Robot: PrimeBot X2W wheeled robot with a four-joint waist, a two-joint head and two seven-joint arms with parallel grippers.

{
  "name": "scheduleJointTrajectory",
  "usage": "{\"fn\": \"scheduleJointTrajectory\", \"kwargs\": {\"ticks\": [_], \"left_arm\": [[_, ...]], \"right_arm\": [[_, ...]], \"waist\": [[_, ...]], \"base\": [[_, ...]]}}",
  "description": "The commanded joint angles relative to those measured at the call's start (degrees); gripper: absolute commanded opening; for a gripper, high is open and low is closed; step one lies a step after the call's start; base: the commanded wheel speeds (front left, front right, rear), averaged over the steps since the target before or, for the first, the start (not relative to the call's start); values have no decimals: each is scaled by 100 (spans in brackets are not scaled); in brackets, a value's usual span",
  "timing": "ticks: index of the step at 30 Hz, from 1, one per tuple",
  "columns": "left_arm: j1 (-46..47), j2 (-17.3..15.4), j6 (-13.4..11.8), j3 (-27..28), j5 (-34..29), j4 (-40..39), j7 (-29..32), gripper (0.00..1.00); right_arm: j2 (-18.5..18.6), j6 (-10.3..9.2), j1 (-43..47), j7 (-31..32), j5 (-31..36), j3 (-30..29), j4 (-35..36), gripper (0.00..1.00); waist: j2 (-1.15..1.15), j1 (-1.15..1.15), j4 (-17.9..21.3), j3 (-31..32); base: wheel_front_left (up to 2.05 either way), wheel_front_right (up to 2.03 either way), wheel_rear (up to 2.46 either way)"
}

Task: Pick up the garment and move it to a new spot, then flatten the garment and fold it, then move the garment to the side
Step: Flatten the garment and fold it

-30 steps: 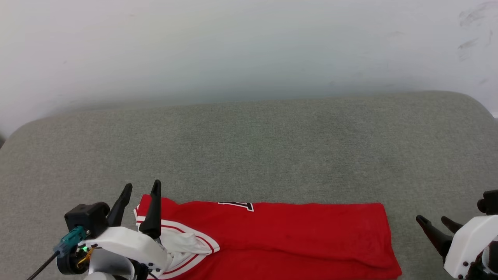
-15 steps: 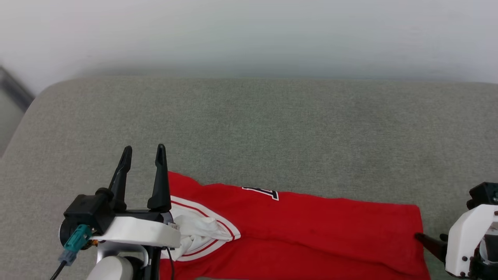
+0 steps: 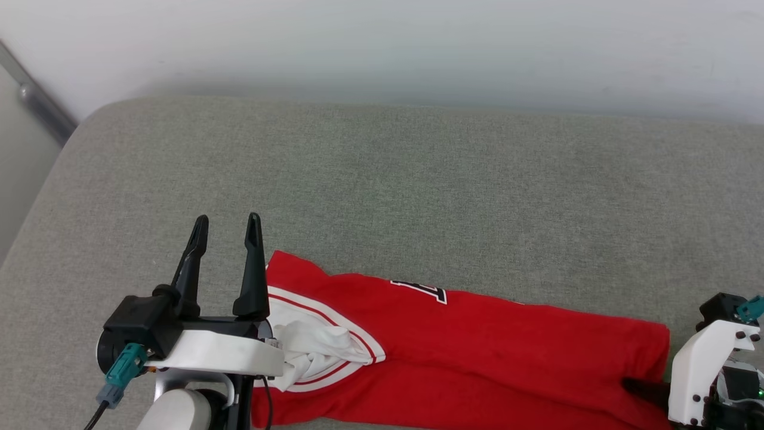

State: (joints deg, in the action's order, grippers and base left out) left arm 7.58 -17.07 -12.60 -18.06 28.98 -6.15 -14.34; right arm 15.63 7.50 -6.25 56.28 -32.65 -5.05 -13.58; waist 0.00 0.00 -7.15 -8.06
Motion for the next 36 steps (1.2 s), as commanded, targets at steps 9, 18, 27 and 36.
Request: {"fn": "scheduleJointTrajectory", "kwargs": {"ticks": [9,18,27,36], "left_arm": [[-229,-144,-86,8,1,92,120,100],[-474,-273,-214,-59,-76,33,316,100],[-658,-358,-298,-62,-55,-44,399,100],[-657,-345,-291,-101,-23,-74,409,100]], "right_arm": [[203,-1,-234,-360,-211,458,0,0],[419,-2,-200,-358,-78,130,15,0],[538,-2,-68,-130,172,-925,88,0],[-815,-1,-614,1247,-990,-1815,165,0]], "waist": [[0,0,198,416],[0,0,391,764],[0,0,551,871],[0,0,600,871]], "base": [[0,0,0],[0,0,0],[0,0,0],[0,0,0]]}}
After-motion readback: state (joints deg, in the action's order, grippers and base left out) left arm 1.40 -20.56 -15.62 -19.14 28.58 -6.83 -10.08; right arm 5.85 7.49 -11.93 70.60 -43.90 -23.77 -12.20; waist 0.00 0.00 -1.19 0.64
